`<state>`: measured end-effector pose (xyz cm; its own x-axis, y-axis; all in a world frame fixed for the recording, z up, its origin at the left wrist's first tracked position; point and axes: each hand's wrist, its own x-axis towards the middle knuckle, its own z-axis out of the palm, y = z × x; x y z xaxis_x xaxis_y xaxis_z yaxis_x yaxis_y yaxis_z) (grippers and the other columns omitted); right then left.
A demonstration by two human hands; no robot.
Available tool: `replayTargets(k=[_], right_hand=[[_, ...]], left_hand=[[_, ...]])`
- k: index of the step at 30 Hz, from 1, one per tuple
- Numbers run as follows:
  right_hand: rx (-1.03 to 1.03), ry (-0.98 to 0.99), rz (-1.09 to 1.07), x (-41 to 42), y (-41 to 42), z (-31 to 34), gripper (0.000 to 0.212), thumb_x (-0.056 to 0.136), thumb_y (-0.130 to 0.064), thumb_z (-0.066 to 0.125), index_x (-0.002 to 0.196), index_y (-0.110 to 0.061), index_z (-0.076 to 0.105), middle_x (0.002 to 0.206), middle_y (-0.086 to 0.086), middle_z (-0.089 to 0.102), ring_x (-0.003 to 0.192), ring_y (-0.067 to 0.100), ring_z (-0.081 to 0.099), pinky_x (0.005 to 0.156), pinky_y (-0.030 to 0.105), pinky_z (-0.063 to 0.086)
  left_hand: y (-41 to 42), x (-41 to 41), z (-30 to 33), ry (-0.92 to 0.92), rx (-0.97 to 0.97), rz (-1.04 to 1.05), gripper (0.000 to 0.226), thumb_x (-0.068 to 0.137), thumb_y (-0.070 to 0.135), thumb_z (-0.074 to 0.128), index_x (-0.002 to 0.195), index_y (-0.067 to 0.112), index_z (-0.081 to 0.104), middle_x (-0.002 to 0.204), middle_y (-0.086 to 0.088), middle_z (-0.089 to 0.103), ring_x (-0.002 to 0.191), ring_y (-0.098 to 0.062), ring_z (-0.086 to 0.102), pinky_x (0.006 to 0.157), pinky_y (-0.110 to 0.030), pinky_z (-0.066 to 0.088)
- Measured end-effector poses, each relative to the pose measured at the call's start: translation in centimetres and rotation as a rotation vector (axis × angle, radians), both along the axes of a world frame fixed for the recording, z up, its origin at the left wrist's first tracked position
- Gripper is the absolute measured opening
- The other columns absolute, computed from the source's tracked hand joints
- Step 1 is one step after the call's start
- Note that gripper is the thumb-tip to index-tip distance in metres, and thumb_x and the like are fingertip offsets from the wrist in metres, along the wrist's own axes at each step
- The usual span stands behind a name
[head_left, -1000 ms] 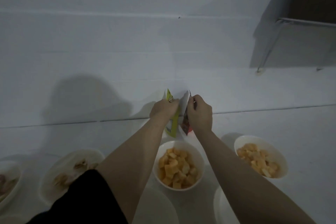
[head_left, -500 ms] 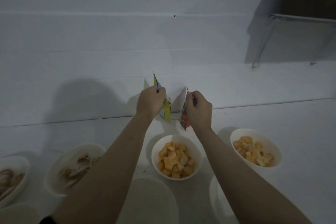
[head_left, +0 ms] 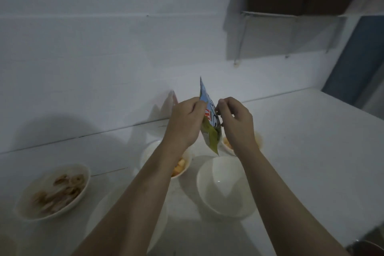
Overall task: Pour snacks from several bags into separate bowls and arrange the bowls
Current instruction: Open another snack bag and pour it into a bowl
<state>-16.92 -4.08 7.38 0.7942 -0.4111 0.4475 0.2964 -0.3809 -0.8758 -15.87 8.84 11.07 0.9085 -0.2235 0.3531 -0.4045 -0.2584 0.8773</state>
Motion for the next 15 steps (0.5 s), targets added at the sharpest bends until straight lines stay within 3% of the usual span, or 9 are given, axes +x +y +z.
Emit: replayTargets(k=[5,10,15], right_hand=[[-0.012,0.039,-0.083,-3.6,-6.6,-0.3,0.031,0.099,-0.021,0.051,0.076,0.000,0.057,0.077,0.013,0.064,0.067,0.010,0.053,0.059,0.017,0.040],[0.012,0.121,-0.155,-6.5,-14.1,-1.0,0.031,0.097,-0.021,0.051,0.077,0.002,0.056,0.077,0.016,0.061,0.062,0.009,0.046,0.058,0.023,0.037],[0.022,0.242,-0.171,-8.5,-21.5,-2.1,0.029,0.096,-0.023,0.049,0.080,-0.001,0.060,0.082,0.013,0.065,0.066,0.011,0.050,0.063,0.028,0.042]], left_hand=[[-7.0,-2.0,-0.6,0.027,0.009,-0.148,0.030,0.087,0.026,0.042,0.059,0.017,0.033,0.058,0.001,0.035,0.056,-0.015,0.030,0.057,-0.032,0.025],[-15.0,-4.0,-1.6,0.116,0.033,-0.215,0.029,0.079,0.030,0.040,0.054,0.022,0.028,0.054,0.004,0.032,0.054,-0.016,0.028,0.058,-0.033,0.024],[-23.0,-4.9,-3.1,0.149,0.136,-0.270,0.041,0.091,0.019,0.043,0.053,0.020,0.029,0.055,0.003,0.032,0.055,-0.016,0.029,0.054,-0.031,0.021]])
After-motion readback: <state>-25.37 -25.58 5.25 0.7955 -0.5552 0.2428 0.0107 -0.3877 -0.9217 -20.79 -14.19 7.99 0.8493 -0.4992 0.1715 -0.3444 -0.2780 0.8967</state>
